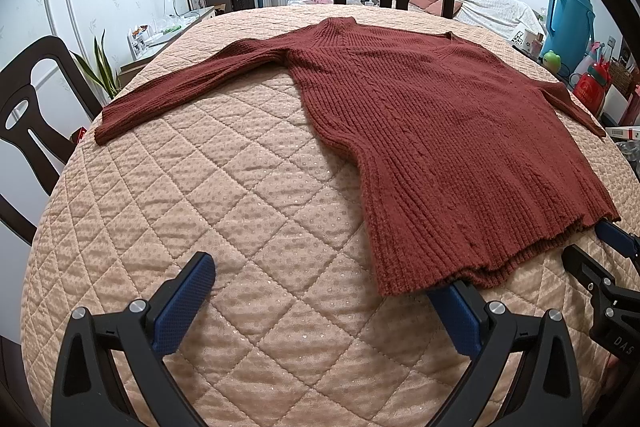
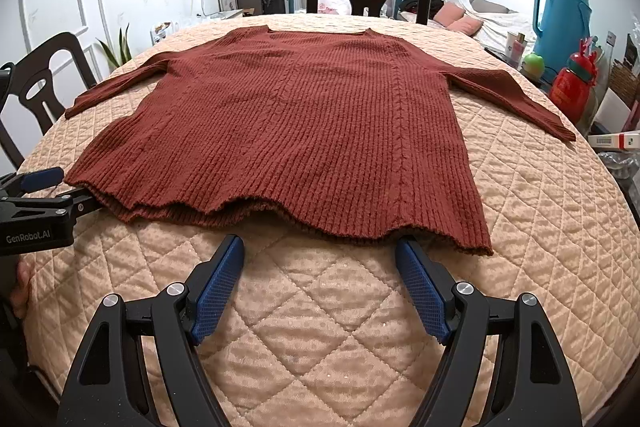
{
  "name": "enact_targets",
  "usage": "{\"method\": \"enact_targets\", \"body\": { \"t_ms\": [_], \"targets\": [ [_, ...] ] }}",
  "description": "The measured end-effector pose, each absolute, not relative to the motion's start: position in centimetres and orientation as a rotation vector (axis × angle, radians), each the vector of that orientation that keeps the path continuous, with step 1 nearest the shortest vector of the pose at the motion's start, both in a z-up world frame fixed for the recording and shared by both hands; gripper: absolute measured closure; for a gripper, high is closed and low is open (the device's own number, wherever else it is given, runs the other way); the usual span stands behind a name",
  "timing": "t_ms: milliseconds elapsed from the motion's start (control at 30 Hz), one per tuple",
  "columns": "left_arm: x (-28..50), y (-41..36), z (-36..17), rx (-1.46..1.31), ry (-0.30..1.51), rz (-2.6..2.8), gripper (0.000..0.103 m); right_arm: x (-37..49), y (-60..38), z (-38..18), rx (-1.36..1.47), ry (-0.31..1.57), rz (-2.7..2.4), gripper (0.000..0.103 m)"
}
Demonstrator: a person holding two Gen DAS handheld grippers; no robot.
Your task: Fold small clothes
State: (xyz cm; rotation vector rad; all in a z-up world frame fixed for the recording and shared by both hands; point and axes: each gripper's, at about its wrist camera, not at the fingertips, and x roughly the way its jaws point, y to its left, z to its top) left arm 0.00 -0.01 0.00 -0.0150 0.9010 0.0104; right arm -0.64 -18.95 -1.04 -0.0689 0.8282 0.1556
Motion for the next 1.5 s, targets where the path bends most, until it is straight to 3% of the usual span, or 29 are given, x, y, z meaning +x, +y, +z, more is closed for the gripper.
{"method": "enact_targets", "body": {
  "t_ms": [1500],
  "targets": [
    [0.00,-0.01,0.00,-0.014,0.901,0.011,0.000,-0.60,-18.65,-0.92,-0.070,0.826,0.155,0.025]
  ]
}}
